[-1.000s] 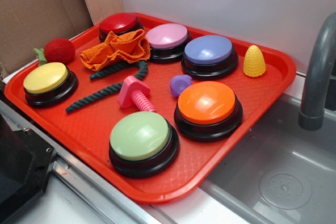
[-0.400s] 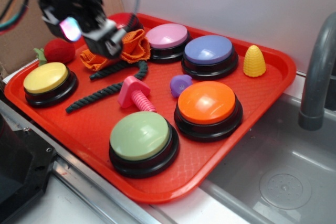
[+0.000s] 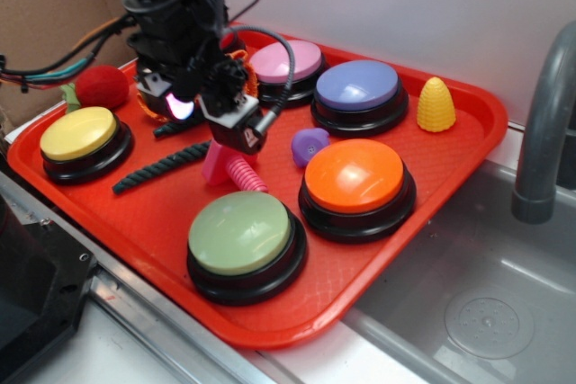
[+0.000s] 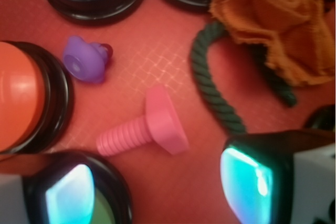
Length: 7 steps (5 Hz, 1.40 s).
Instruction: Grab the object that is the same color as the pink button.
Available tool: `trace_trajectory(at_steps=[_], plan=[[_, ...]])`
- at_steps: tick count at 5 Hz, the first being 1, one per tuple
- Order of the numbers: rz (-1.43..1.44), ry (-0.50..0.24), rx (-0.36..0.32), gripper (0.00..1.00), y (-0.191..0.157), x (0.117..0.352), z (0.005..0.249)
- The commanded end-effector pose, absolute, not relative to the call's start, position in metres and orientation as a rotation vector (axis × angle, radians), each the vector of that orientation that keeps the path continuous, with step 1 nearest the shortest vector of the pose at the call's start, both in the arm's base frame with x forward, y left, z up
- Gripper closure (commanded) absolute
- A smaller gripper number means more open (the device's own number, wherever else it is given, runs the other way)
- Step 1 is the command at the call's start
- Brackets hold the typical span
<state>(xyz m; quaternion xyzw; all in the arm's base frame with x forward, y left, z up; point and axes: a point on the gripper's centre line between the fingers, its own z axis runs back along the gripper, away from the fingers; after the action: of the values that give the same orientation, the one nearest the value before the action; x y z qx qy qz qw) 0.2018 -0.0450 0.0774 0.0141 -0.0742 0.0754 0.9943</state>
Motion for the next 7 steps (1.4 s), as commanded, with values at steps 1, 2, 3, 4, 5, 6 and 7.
trace_trajectory(at_steps=[1,2,3,4,5,6,7], plan=[[0.152,-0.158,0.049,0.0,-0.039,0.218,0.055],[0.131,-0.151,0.051,0.0,-0.037,0.219,0.047],[0.158,-0.143,0.073,1.0,-0.035,0.217,0.043],[0.175,-0.134,0.073,1.0,-0.033,0.217,0.041],[0.181,-0.123,0.08,1.0,-0.032,0.216,0.039],[0.181,-0.118,0.075,1.0,-0.03,0.216,0.042],[0.158,-0.096,0.039,1.0,-0.026,0.217,0.048]])
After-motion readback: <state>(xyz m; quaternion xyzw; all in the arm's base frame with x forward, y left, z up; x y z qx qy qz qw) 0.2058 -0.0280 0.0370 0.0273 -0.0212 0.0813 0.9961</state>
